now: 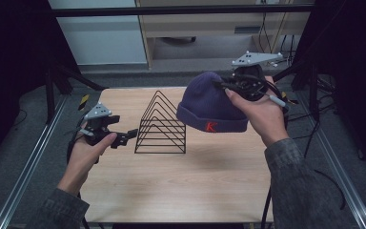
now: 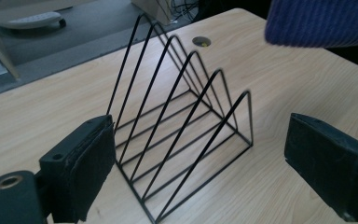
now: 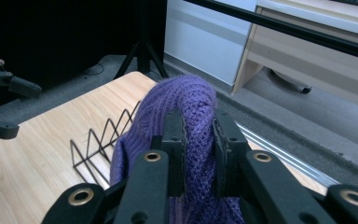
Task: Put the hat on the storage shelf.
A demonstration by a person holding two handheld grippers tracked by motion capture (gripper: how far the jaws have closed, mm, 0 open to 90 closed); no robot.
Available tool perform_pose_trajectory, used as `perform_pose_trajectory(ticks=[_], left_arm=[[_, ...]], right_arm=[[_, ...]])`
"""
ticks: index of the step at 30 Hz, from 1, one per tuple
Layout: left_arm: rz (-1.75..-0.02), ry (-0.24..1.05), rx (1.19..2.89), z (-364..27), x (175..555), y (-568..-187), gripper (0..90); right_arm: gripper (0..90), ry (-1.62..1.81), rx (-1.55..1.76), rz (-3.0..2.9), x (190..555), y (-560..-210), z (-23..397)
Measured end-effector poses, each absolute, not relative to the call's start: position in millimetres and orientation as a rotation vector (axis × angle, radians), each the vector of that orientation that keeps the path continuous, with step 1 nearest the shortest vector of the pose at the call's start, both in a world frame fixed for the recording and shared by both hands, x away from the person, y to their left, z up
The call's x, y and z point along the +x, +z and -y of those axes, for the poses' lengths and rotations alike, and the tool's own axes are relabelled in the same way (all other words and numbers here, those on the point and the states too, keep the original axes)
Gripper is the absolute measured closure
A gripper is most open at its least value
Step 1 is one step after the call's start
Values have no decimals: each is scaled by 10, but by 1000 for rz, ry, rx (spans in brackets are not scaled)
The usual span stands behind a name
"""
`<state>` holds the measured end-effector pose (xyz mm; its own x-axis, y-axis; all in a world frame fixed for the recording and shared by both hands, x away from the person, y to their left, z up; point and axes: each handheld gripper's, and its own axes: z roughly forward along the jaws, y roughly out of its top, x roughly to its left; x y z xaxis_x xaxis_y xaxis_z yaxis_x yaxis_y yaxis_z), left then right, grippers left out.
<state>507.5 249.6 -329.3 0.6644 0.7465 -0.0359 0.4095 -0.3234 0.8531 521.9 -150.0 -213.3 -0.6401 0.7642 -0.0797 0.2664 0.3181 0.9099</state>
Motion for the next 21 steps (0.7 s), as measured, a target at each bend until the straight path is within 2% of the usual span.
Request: perform_pose_trajectory(ticks=[9, 21], left_arm=[[-828, 483, 1984, -2280, 5138, -3060, 79], [-752, 454, 1953, -2183, 5331, -2857, 100]], right_arm=[[771, 1297, 906, -2102, 5405, -2003, 1281], [771, 1387, 852, -2106, 5514, -1818, 953]])
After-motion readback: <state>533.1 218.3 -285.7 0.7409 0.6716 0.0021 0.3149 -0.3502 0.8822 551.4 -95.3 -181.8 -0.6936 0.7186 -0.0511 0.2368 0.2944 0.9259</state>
